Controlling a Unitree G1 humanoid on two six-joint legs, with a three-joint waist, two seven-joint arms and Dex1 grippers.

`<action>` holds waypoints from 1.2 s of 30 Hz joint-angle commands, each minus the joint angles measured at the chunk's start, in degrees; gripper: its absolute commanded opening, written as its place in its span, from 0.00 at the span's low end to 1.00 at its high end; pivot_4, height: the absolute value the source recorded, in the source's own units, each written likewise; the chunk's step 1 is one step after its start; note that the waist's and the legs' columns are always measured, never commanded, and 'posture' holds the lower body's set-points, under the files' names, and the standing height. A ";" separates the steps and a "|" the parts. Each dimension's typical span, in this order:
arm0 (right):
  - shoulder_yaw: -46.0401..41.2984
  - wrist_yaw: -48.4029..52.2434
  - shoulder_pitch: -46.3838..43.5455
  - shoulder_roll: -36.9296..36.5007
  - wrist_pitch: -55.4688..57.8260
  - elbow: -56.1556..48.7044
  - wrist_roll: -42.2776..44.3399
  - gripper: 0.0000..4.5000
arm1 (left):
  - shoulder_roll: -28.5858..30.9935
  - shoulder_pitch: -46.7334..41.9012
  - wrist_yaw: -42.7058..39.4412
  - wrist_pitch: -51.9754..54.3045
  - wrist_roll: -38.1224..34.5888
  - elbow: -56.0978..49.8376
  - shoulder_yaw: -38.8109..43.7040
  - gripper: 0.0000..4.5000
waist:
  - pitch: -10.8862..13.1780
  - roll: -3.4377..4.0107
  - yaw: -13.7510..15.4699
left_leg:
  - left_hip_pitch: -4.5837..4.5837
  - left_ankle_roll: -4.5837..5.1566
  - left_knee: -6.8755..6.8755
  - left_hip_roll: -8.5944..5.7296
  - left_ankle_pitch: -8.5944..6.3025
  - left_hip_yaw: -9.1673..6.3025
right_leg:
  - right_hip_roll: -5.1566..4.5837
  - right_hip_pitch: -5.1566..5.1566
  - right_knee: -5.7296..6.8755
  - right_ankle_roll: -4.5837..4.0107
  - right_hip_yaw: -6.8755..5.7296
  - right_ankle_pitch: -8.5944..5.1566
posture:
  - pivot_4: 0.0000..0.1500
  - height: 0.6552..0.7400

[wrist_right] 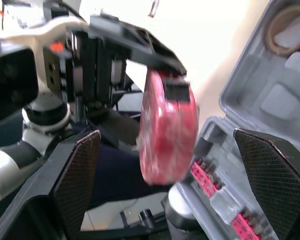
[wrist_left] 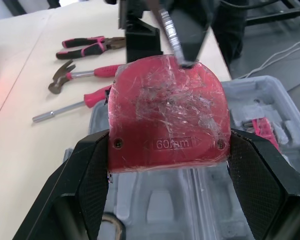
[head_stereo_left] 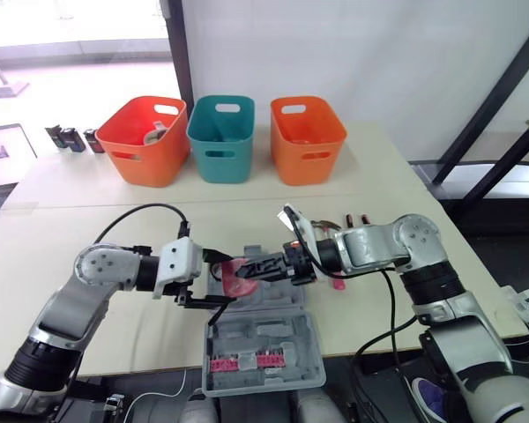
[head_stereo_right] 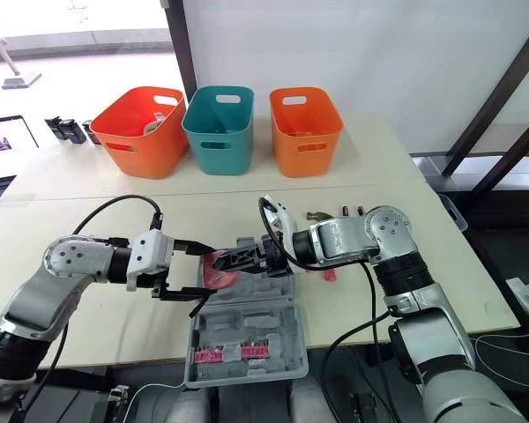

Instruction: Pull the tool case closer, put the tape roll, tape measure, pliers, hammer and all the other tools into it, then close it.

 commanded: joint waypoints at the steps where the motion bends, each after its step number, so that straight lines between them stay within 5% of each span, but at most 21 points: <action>1: -0.91 0.16 0.14 -0.51 -1.23 -2.43 1.75 0.62 | 0.10 -1.24 0.23 -0.87 -0.37 -0.62 0.52 0.65 | 0.00 0.00 0.05 | 0.00 0.00 0.00 0.00 0.00 0.00 | 0.00 0.00 0.00 0.00 0.00 0.00 | 1.00 1.00; 6: -0.71 1.25 1.11 -0.53 -1.50 -4.00 1.75 0.10 | -0.07 -1.65 0.27 -1.57 0.21 1.12 0.32 0.65 | 0.00 0.00 0.10 | 0.00 0.00 0.00 0.00 0.00 0.00 | 0.00 0.00 0.00 -0.01 0.00 -0.01 | 1.00 1.00; 9: -0.81 1.70 1.64 -0.84 -1.70 -4.42 1.75 0.10 | -0.50 -0.92 0.52 -1.81 -0.28 1.81 0.47 0.65 | 0.00 0.01 0.07 | 0.00 0.00 0.00 0.00 0.00 0.00 | 0.00 0.00 0.00 -0.01 0.00 -0.01 | 1.00 1.00; 12: -1.84 2.59 2.22 -1.72 -1.62 -4.19 1.75 0.10 | -0.84 -0.05 -0.13 -0.02 -3.04 1.62 1.48 0.97 | 0.00 0.01 0.09 | 0.00 0.00 -0.01 0.00 0.00 0.00 | 0.00 -0.01 0.00 -0.01 0.00 -0.01 | 1.00 1.00; 13: -2.40 3.12 2.67 -2.75 -1.41 -4.03 1.75 0.10 | -0.79 0.27 -0.21 0.75 -3.99 1.39 1.97 0.99 | 0.00 0.01 0.10 | -0.01 0.00 -0.01 0.00 0.00 0.00 | 0.00 -0.01 0.00 -0.01 0.00 -0.02 | 1.00 1.00; 27: -4.43 13.92 17.68 -32.27 3.91 -3.46 1.75 0.10 | 4.67 18.38 -3.74 -1.54 -9.16 1.23 14.21 0.99 | 0.05 0.06 0.27 | -0.08 0.42 -0.02 0.00 -0.24 0.08 | -0.04 -0.11 -0.19 -0.10 0.05 -0.14 | 1.00 1.00; 36: -3.94 10.03 25.17 -28.82 -2.72 -4.57 -7.29 0.10 | 2.67 20.24 -4.59 -5.55 -10.62 3.17 16.00 0.99 | 0.04 0.04 0.06 | -0.04 0.42 0.14 0.00 -0.24 0.18 | -0.05 -0.07 -0.26 -0.21 0.15 -0.05 | 1.00 1.00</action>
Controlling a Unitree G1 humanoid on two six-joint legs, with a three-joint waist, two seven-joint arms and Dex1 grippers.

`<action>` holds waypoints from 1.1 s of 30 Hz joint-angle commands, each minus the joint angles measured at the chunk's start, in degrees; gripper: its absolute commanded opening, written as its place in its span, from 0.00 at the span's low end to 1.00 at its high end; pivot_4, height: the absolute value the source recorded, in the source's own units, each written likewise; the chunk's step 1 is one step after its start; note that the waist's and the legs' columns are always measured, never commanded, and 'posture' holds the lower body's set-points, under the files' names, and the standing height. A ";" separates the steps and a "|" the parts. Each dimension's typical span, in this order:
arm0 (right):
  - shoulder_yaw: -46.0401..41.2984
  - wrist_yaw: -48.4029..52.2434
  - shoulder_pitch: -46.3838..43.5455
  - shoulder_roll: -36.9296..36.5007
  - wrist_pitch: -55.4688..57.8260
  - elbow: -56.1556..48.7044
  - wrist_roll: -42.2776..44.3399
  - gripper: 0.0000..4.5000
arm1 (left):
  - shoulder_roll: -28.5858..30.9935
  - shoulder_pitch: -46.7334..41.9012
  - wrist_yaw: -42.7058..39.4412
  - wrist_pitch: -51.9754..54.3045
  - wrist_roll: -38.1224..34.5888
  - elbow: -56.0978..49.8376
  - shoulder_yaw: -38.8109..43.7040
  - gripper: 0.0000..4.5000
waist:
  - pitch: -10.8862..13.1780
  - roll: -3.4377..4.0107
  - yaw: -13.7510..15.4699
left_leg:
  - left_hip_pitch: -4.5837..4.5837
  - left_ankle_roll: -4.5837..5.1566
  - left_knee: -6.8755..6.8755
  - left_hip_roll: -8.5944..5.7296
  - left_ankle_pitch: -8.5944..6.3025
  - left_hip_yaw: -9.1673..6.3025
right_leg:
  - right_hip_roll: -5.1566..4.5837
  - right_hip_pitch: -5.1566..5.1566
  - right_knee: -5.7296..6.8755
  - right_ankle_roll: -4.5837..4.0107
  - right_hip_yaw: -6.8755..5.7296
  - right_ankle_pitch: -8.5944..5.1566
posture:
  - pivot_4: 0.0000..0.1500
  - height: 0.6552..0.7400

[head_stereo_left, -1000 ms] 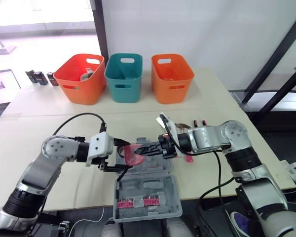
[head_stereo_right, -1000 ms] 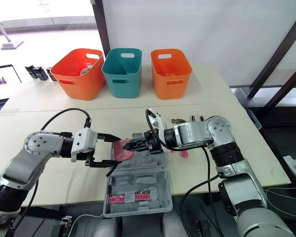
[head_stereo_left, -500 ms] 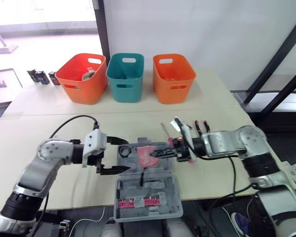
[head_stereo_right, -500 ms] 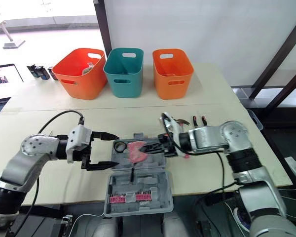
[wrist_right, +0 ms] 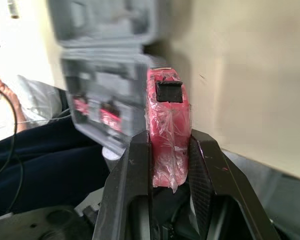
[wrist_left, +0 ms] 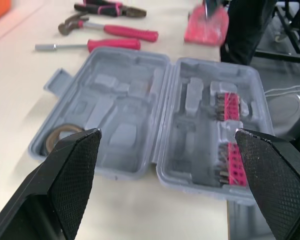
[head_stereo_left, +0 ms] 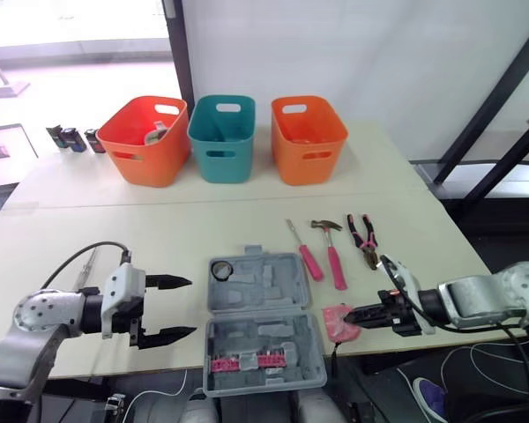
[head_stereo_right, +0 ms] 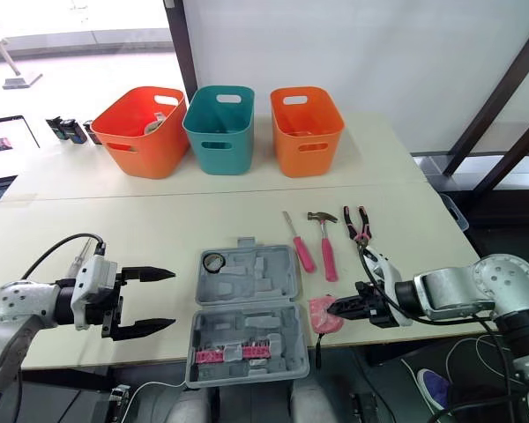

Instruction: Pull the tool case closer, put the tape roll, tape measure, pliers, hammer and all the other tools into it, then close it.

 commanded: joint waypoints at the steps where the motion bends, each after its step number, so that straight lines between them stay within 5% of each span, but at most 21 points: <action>1: -1.74 0.04 0.02 2.19 -1.66 -0.58 -4.84 0.10 | 0.41 0.32 -1.21 -1.83 -1.32 -0.09 1.72 0.99 | 0.00 0.03 0.06 | 0.00 0.00 0.00 0.00 0.00 0.00 | 0.00 -0.01 0.01 0.00 0.00 0.00 | 1.00 1.00; 9: -4.24 1.90 0.50 6.03 -0.68 0.40 -15.52 0.10 | -0.23 -1.56 1.08 -0.67 -0.22 -2.28 -1.16 0.99 | -0.02 -0.01 0.06 | 0.02 0.00 -0.01 0.00 0.00 0.00 | 0.00 0.01 0.00 0.00 0.01 0.00 | 1.00 1.00; 10: -4.74 2.20 0.55 6.36 -0.47 0.45 -16.42 0.33 | -0.20 -1.66 1.32 -0.44 -0.26 -2.52 -1.33 1.00 | -0.02 -0.02 0.02 | 0.10 0.00 -0.01 0.00 0.00 0.00 | 0.01 0.08 -0.01 -0.03 0.02 0.02 | 1.00 1.00; 17: -8.26 6.19 0.68 6.37 1.34 -0.83 -24.63 0.99 | 0.50 -2.31 1.70 1.50 -0.49 -3.75 -2.37 1.00 | -0.01 0.01 0.17 | 0.12 0.00 -0.04 -0.01 0.00 0.01 | 0.01 0.12 -0.03 0.04 0.04 -0.02 | 1.00 1.00; 23: -11.02 16.78 -0.90 3.33 1.84 -8.97 -29.55 0.99 | 0.07 -1.83 2.34 2.14 -0.85 -4.39 -2.38 1.00 | 0.03 0.07 0.26 | 0.12 0.00 -0.03 -0.03 0.00 0.00 | 0.00 0.11 -0.04 0.03 0.05 -0.02 | 1.00 1.00; 28: -0.52 56.76 10.78 -13.03 -40.70 -30.59 -63.72 0.99 | 0.45 -0.48 1.44 1.95 -1.33 -3.28 -1.67 1.00 | 0.20 0.38 0.39 | 0.11 0.00 -0.15 -0.03 -0.01 0.07 | -0.04 0.03 -0.06 0.16 0.04 -0.10 | 1.00 1.00; 33: 6.02 70.21 12.90 -12.24 -73.49 -21.24 -87.97 0.99 | 0.35 -0.46 0.98 1.20 -1.13 -2.19 -1.59 1.00 | 0.18 0.30 0.27 | 0.11 0.00 -0.17 -0.05 -0.04 0.13 | -0.10 0.05 -0.11 0.28 0.01 -0.18 | 1.00 1.00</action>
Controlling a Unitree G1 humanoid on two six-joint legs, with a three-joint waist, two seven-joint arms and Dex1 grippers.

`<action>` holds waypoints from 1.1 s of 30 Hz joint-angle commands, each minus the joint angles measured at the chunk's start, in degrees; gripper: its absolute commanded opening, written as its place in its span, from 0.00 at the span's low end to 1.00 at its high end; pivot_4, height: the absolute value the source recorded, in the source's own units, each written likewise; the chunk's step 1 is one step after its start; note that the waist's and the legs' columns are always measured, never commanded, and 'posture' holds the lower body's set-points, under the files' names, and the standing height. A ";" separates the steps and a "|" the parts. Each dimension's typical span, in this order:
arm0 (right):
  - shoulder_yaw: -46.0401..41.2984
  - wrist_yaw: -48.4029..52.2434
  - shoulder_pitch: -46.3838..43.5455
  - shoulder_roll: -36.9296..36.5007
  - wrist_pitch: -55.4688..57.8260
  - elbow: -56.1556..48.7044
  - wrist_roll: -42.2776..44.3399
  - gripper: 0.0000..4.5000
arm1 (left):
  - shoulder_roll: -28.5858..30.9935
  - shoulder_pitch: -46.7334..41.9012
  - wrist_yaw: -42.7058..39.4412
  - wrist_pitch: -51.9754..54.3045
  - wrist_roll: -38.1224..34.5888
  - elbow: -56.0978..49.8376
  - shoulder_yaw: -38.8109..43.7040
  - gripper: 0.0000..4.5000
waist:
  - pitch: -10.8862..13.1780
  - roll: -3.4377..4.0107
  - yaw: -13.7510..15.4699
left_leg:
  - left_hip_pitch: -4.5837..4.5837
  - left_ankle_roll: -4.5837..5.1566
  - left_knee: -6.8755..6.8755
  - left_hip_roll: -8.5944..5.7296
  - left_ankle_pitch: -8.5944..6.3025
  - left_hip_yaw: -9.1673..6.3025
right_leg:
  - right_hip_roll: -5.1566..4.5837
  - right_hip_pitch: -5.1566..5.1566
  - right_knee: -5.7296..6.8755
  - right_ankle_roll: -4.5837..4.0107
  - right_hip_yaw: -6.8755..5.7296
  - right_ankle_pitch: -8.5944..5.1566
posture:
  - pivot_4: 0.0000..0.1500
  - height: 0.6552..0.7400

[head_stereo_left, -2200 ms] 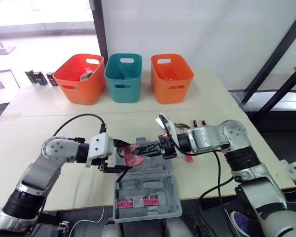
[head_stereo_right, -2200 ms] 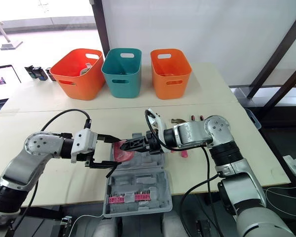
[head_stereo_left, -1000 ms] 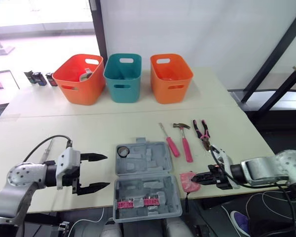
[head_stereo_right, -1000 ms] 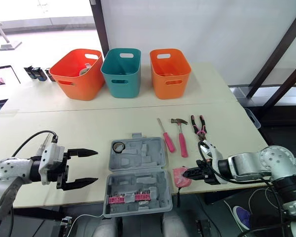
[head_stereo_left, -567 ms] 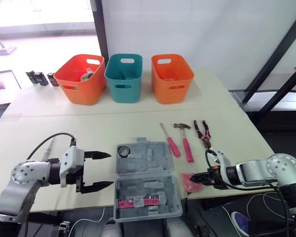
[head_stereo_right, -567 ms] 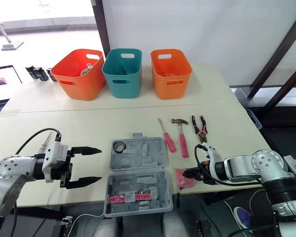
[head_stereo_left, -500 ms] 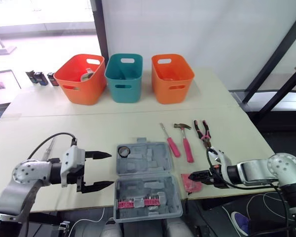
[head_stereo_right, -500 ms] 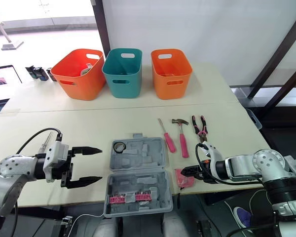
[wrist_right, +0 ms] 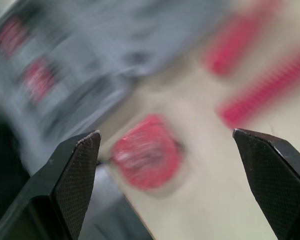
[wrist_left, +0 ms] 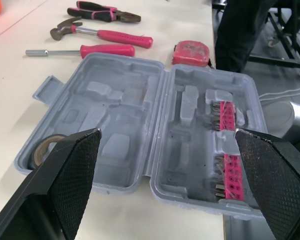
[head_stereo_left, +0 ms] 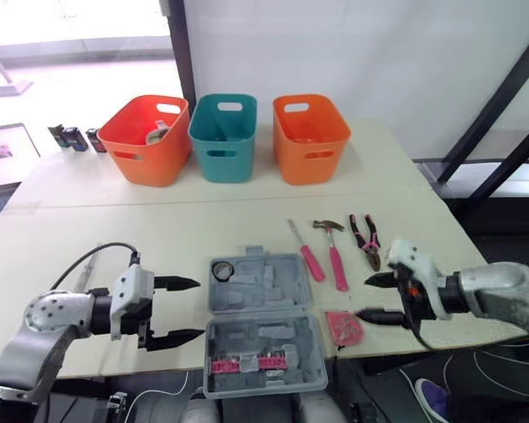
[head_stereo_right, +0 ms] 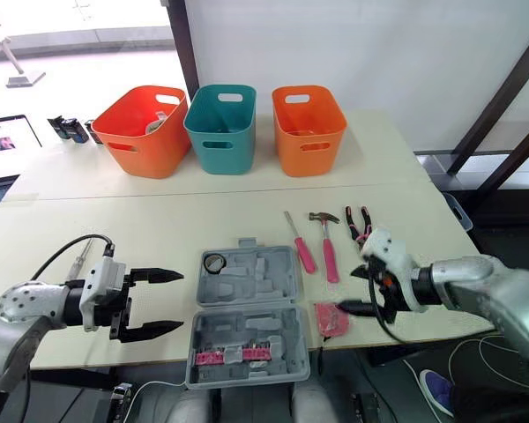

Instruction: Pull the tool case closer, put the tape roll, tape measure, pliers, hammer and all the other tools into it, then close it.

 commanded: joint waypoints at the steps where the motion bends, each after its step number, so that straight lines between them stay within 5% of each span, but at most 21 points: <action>1: 4.40 7.73 -2.89 3.06 -21.40 9.07 -16.61 0.99 | 0.25 -0.17 -0.55 -0.96 -0.66 0.08 1.12 1.00 | 0.04 -0.05 -0.34 | 0.01 0.00 0.08 -0.01 0.00 0.02 | -0.01 0.02 -0.01 -0.01 0.01 0.02 | 1.00 1.00; 14: 8.98 11.34 -10.28 15.04 -29.10 22.36 -32.67 0.99 | -2.39 2.62 -1.47 -6.76 -2.60 -0.47 3.43 1.00 | 0.05 -0.03 -0.18 | 0.07 -0.11 0.07 0.00 0.07 0.01 | 0.02 0.05 0.09 -0.16 0.03 0.13 | 1.00 1.00; 31: 8.58 11.73 -9.19 18.97 -27.54 24.00 -35.67 0.99 | -1.20 1.98 -5.03 -8.57 -2.11 1.32 1.75 1.00 | 0.05 -0.04 -0.23 | 0.43 -0.13 0.15 -0.01 0.08 -0.03 | 0.03 0.48 0.08 -0.17 0.03 0.13 | 1.00 1.00; 33: 8.31 12.05 -8.95 19.29 -27.40 23.57 -34.88 0.87 | -1.10 1.83 -5.19 -8.66 -2.05 1.77 1.67 1.00 | 0.05 -0.04 -0.25 | 0.51 -0.13 0.15 0.00 0.08 -0.04 | 0.03 0.56 0.08 -0.17 0.03 0.12 | 1.00 1.00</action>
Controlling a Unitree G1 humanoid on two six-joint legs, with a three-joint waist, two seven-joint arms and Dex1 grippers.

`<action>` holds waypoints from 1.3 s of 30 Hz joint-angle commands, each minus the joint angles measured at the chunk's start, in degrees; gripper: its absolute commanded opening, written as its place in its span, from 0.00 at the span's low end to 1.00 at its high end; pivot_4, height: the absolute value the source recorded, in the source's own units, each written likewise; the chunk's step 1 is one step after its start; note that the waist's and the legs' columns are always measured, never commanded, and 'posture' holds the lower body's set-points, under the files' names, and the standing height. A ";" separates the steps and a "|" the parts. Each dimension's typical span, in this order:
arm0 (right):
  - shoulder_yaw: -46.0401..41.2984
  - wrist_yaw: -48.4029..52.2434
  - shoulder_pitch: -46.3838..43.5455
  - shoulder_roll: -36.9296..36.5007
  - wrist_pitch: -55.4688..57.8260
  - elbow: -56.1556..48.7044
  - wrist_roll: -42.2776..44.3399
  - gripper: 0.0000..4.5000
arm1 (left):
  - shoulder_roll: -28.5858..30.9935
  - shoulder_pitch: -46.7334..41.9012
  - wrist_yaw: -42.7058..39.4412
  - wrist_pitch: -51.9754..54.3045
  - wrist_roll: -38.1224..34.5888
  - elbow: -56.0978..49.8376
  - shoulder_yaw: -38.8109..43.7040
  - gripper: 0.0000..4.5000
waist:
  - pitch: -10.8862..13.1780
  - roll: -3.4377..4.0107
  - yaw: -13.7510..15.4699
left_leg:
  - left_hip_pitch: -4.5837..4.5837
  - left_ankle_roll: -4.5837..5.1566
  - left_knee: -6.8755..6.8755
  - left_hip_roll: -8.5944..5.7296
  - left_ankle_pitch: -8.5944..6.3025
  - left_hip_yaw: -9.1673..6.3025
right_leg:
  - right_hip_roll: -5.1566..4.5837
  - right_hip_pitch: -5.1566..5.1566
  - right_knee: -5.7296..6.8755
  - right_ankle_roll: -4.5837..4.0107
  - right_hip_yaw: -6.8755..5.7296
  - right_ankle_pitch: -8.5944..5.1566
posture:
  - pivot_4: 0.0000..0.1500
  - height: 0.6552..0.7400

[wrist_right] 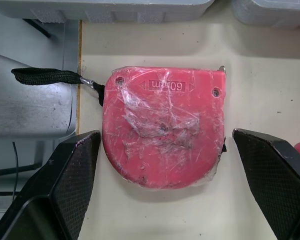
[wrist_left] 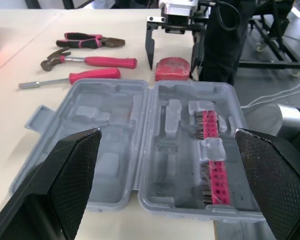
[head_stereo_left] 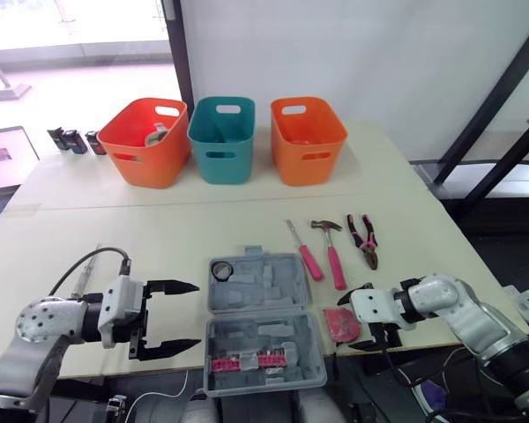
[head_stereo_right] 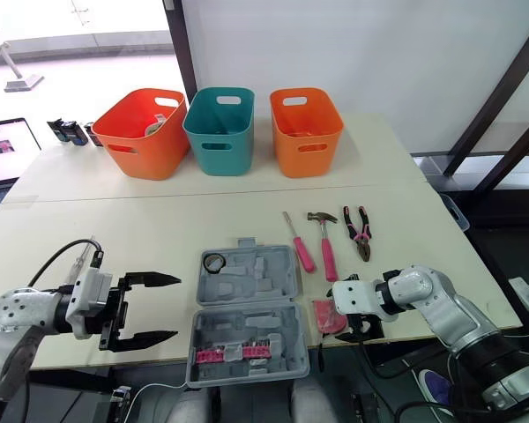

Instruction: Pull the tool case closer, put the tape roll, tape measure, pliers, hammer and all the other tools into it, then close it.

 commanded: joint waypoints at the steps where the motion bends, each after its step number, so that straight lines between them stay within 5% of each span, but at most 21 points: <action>1: -1.44 0.75 0.65 0.88 0.49 -0.97 1.17 0.81 | 0.45 -0.54 -0.65 0.02 -0.43 0.30 0.11 1.00 | 0.00 0.00 -0.03 | 0.04 0.00 0.00 0.00 0.00 0.00 | 0.00 0.04 0.00 0.00 0.00 0.00 | 1.00 1.00; 3: -1.83 1.46 0.81 0.99 1.56 -2.00 2.17 0.64 | 0.38 -0.62 -0.60 -0.07 -0.36 0.62 0.14 1.00 | 0.00 0.00 -0.11 | 0.09 0.00 -0.01 0.00 0.00 0.00 | 0.00 0.08 0.00 0.00 0.00 -0.01 | 1.00 1.00; 11: -4.88 4.20 -2.18 0.07 9.00 -10.37 6.56 0.64 | 0.14 -0.50 -0.12 -0.35 -0.07 1.40 0.50 1.00 | 0.01 0.01 -0.11 | 0.11 0.00 -0.02 0.00 0.00 0.00 | 0.00 0.10 0.00 0.01 0.00 -0.01 | 1.00 1.00; 17: -5.33 8.75 -12.55 -0.60 22.74 -16.04 10.19 0.64 | 0.36 -0.65 0.10 -0.27 -0.10 2.11 0.66 1.00 | 0.03 0.04 -0.08 | 0.13 0.00 -0.03 0.01 0.00 0.00 | 0.00 0.08 0.00 0.00 0.00 -0.01 | 1.00 1.00; 28: 13.08 6.43 -35.30 13.31 30.57 -0.76 -7.00 0.64 | 0.42 -3.25 0.70 -0.05 0.45 3.47 0.37 1.00 | 0.04 0.07 -0.06 | 0.03 -0.01 -0.12 0.00 0.00 0.00 | 0.00 -0.05 0.00 0.02 -0.01 -0.02 | 1.00 1.00; 39: 21.32 6.27 -41.87 20.55 26.31 11.68 -19.20 0.64 | 0.15 -1.83 1.25 -0.03 0.48 2.65 0.41 1.00 | 0.06 0.09 -0.20 | -0.41 -0.01 -0.12 0.01 0.01 -0.01 | 0.05 -0.56 0.19 0.15 -0.02 0.05 | 1.00 1.00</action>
